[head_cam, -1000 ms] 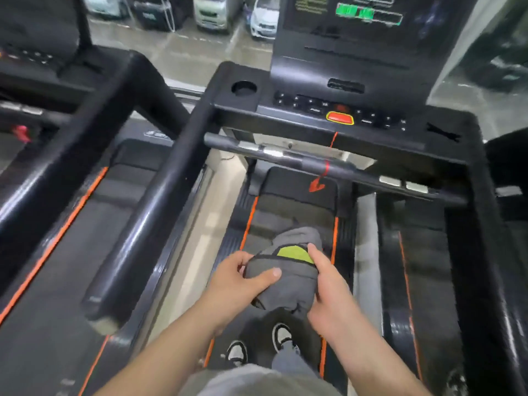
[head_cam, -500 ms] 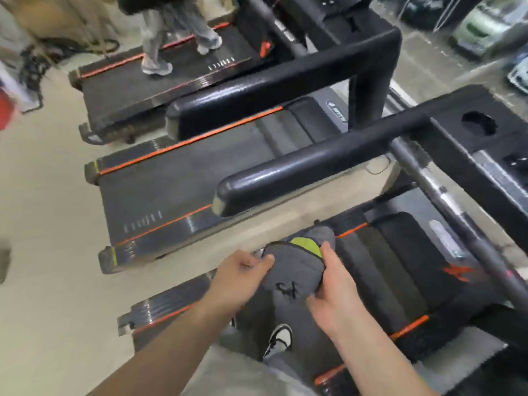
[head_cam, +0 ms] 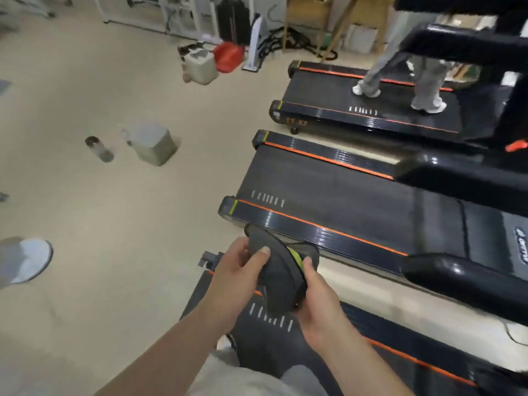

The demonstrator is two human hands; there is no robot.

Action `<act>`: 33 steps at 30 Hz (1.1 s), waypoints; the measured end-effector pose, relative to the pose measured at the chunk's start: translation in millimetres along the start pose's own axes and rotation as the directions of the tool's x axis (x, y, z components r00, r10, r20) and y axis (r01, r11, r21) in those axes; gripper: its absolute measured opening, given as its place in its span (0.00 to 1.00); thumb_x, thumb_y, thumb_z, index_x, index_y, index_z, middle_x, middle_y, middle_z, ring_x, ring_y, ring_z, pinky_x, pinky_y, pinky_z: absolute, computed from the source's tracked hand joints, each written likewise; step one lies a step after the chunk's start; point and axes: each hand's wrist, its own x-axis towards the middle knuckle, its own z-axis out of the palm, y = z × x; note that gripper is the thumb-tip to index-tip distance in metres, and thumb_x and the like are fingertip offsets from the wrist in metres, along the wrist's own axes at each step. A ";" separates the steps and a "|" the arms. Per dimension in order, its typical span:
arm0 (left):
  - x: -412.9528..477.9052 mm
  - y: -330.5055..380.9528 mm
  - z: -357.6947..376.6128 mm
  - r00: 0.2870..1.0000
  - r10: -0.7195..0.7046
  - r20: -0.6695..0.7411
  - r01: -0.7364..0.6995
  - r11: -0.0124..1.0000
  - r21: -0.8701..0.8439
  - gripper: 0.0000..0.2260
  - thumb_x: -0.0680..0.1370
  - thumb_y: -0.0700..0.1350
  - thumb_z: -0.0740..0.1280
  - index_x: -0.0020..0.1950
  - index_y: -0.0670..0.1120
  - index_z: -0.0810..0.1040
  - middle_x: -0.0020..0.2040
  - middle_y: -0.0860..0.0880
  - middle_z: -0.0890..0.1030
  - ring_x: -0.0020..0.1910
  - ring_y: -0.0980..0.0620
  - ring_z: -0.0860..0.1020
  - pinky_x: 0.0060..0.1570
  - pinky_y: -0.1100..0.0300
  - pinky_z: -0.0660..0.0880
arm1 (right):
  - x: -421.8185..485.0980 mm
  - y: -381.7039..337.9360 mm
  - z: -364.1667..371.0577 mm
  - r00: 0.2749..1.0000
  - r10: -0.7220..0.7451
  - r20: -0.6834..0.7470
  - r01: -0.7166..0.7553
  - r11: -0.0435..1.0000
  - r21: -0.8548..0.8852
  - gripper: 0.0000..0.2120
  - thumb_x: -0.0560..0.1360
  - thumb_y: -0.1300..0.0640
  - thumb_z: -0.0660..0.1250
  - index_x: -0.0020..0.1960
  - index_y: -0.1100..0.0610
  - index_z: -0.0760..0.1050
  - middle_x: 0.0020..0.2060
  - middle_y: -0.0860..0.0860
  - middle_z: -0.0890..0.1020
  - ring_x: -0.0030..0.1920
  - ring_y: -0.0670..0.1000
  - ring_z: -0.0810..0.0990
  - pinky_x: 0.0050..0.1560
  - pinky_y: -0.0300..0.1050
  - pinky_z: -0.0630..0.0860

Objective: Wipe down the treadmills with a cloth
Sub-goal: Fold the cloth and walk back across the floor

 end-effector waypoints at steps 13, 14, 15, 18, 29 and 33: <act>30.7 40.4 -161.6 0.950 -0.011 -0.312 -0.089 0.948 -0.305 0.09 0.80 0.50 0.71 0.54 0.46 0.77 0.45 0.46 0.85 0.45 0.47 0.84 0.45 0.48 0.78 | 22.8 -20.4 207.4 0.873 -0.192 0.449 0.424 0.755 -0.501 0.12 0.79 0.44 0.69 0.54 0.51 0.82 0.53 0.49 0.83 0.49 0.48 0.84 0.56 0.49 0.80; 32.3 42.1 -164.0 0.941 -0.012 -0.338 -0.103 0.942 -0.318 0.10 0.79 0.50 0.73 0.53 0.45 0.78 0.45 0.45 0.84 0.45 0.46 0.83 0.45 0.47 0.78 | 25.4 -26.0 215.5 0.849 -0.158 0.505 0.424 0.774 -0.471 0.15 0.77 0.44 0.72 0.51 0.55 0.82 0.47 0.52 0.85 0.46 0.49 0.83 0.51 0.48 0.80; 34.1 41.8 -167.5 0.931 -0.018 -0.364 -0.112 0.937 -0.331 0.13 0.76 0.51 0.75 0.53 0.45 0.78 0.46 0.43 0.85 0.45 0.45 0.84 0.46 0.46 0.78 | 28.4 -31.3 222.6 0.829 -0.129 0.544 0.424 0.780 -0.461 0.18 0.73 0.43 0.76 0.49 0.58 0.80 0.43 0.53 0.84 0.44 0.50 0.82 0.48 0.48 0.78; 34.9 37.7 -184.0 0.896 -0.057 -0.440 -0.120 0.924 -0.363 0.15 0.71 0.51 0.76 0.52 0.44 0.79 0.47 0.41 0.85 0.46 0.45 0.84 0.43 0.48 0.79 | 40.9 -39.7 243.4 0.773 -0.068 0.630 0.494 0.688 -0.532 0.16 0.72 0.48 0.78 0.41 0.58 0.77 0.38 0.57 0.81 0.41 0.52 0.80 0.42 0.49 0.76; 22.9 19.5 -301.0 0.823 -0.063 -0.565 -0.191 0.905 -0.379 0.12 0.73 0.47 0.77 0.53 0.44 0.80 0.43 0.40 0.84 0.36 0.45 0.78 0.37 0.51 0.74 | 44.9 -32.4 387.4 0.618 0.511 0.598 0.282 0.566 -0.775 0.19 0.77 0.56 0.74 0.63 0.66 0.79 0.55 0.65 0.85 0.56 0.66 0.84 0.54 0.57 0.83; 22.3 8.5 -375.3 0.860 -0.077 -0.505 -0.133 0.920 -0.368 0.13 0.69 0.42 0.71 0.54 0.46 0.82 0.45 0.46 0.84 0.39 0.48 0.80 0.43 0.50 0.77 | 50.0 -7.5 467.0 0.599 0.482 0.640 0.265 0.634 -0.726 0.21 0.74 0.61 0.74 0.65 0.65 0.78 0.61 0.68 0.81 0.61 0.65 0.82 0.63 0.61 0.77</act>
